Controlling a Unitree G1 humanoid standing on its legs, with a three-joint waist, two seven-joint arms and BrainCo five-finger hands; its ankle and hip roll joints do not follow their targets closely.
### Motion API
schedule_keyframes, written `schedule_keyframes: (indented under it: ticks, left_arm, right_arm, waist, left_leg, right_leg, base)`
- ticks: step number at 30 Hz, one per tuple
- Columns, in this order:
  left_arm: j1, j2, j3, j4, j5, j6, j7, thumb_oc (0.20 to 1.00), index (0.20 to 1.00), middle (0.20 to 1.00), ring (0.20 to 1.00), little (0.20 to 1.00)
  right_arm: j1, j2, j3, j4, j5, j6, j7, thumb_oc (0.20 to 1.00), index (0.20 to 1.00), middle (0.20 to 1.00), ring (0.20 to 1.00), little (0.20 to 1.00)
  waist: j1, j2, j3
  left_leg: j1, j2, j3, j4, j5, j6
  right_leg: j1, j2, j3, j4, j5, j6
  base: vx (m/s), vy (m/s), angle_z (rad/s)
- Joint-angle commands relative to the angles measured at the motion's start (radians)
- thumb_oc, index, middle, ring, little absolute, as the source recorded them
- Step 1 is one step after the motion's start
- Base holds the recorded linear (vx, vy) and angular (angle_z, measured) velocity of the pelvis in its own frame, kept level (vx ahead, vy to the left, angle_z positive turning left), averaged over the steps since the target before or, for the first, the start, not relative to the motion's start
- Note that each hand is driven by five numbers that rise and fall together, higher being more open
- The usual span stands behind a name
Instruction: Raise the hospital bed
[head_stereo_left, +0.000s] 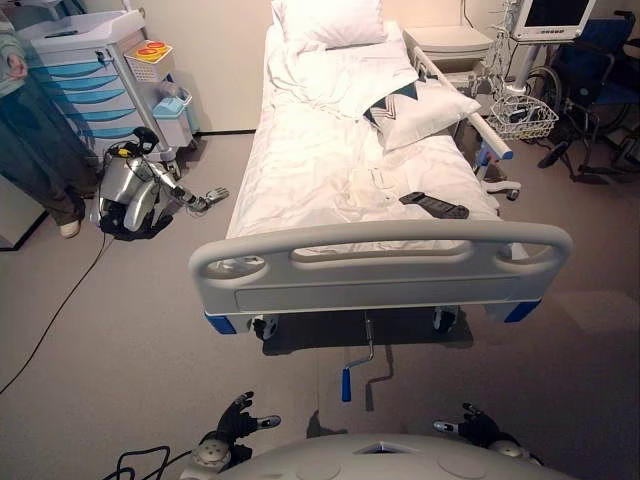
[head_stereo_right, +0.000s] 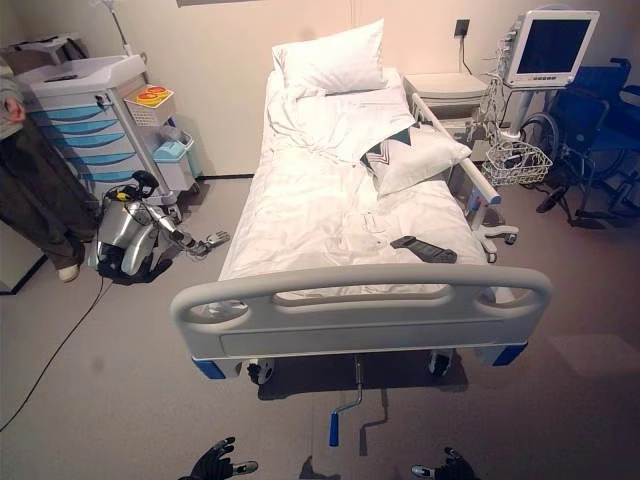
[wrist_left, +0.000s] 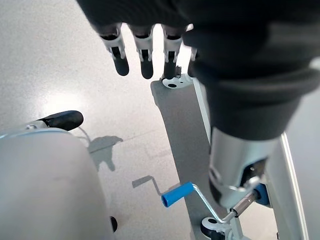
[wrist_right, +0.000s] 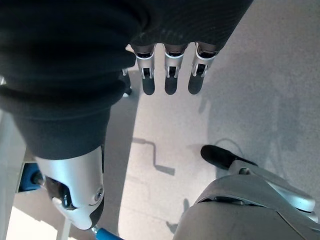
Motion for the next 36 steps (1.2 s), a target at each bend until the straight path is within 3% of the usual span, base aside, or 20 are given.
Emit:
schedule_keyframes:
  ticks: [1, 13, 16, 17, 19, 20, 27, 36]
  left_arm:
    - [-0.079, 0.035, -0.008, 0.028, -0.005, -0.025, 0.001, 1.0, 1.0, 1.0, 1.0, 1.0]
    - [-0.136, 0.052, -0.044, -0.088, -0.072, -0.045, 0.024, 1.0, 1.0, 1.0, 1.0, 1.0]
    - [-0.153, 0.062, -0.071, -0.181, -0.104, -0.057, 0.029, 1.0, 1.0, 1.0, 1.0, 1.0]
    - [-0.171, 0.073, -0.089, -0.24, -0.123, -0.066, 0.033, 1.0, 1.0, 1.0, 1.0, 1.0]
    - [-0.172, 0.073, -0.089, -0.241, -0.123, -0.065, 0.033, 1.0, 1.0, 1.0, 1.0, 1.0]
    - [-0.202, 0.091, -0.112, -0.309, -0.145, -0.075, 0.042, 1.0, 1.0, 1.0, 1.0, 1.0]
    - [-0.359, 0.184, -0.209, -0.523, -0.199, -0.082, 0.031, 1.0, 1.0, 1.0, 1.0, 1.0]
    - [-0.426, 0.31, -0.216, -0.888, -0.297, -0.113, 0.035, 1.0, 1.0, 1.0, 1.0, 1.0]
  right_arm:
    - [-0.086, 0.029, 0.009, 0.027, -0.028, -0.002, -0.002, 1.0, 1.0, 1.0, 1.0, 1.0]
    - [-0.152, 0.01, 0.022, -0.007, 0.011, -0.012, -0.022, 1.0, 1.0, 1.0, 1.0, 1.0]
    - [-0.187, -0.003, 0.033, -0.044, 0.029, -0.022, -0.029, 1.0, 1.0, 1.0, 1.0, 1.0]
    - [-0.22, -0.014, 0.037, -0.07, 0.048, -0.029, -0.036, 1.0, 1.0, 1.0, 1.0, 1.0]
    - [-0.22, -0.014, 0.037, -0.07, 0.048, -0.029, -0.036, 1.0, 1.0, 1.0, 1.0, 1.0]
    - [-0.272, -0.021, 0.051, -0.101, 0.074, -0.037, -0.047, 1.0, 1.0, 1.0, 1.0, 1.0]
    - [-0.451, -0.049, 0.117, -0.218, 0.164, -0.049, -0.054, 1.0, 1.0, 1.0, 1.0, 1.0]
    - [-0.544, -0.07, 0.159, -0.428, 0.278, -0.074, -0.055, 1.0, 1.0, 1.0, 1.0, 1.0]
  waist:
    - [0.012, -0.083, 0.041]
    - [0.005, -0.069, 0.135]
    - [0.004, -0.061, 0.179]
    - [0.002, -0.053, 0.22]
    - [0.002, -0.053, 0.218]
    - [0.002, -0.045, 0.267]
    - [0.001, -0.023, 0.391]
    - [0.0, -0.012, 0.496]
  left_leg:
    - [0.028, -0.035, -0.004, 0.005, 0.002, 0.025]
    - [-0.106, -0.032, -0.021, 0.042, 0.031, 0.024]
    - [-0.166, -0.035, -0.027, 0.075, 0.035, 0.025]
    - [-0.21, -0.038, -0.033, 0.101, 0.036, 0.027]
    - [-0.214, -0.038, -0.033, 0.104, 0.035, 0.028]
    - [-0.267, -0.04, -0.036, 0.132, 0.038, 0.031]
    - [-0.46, -0.043, -0.037, 0.217, 0.052, 0.027]
    - [-0.65, -0.043, -0.034, 0.303, 0.054, 0.027]
  right_leg:
    - [0.072, -0.032, -0.01, 0.01, -0.054, 0.046]
    - [-0.054, -0.034, -0.008, 0.045, -0.039, 0.04]
    - [-0.115, -0.039, -0.002, 0.083, -0.038, 0.038]
    - [-0.173, -0.045, 0.005, 0.131, -0.043, 0.036]
    - [-0.177, -0.046, 0.005, 0.134, -0.044, 0.036]
    - [-0.244, -0.053, 0.016, 0.185, -0.051, 0.035]
    - [-0.458, -0.082, 0.045, 0.295, -0.044, 0.042]
    - [-0.664, -0.089, 0.07, 0.388, -0.036, 0.044]
  base:
    - [0.0, 0.0, 0.0]
    - [-0.06, 0.003, -0.01]
    - [-0.14, 0.017, 0.01]
    - [-0.16, 0.027, 0.05]
    - [-0.13, 0.022, 0.02]
    - [-0.22, 0.027, -0.02]
    - [-0.15, 0.019, -0.05]
    - [-0.11, 0.012, -0.01]
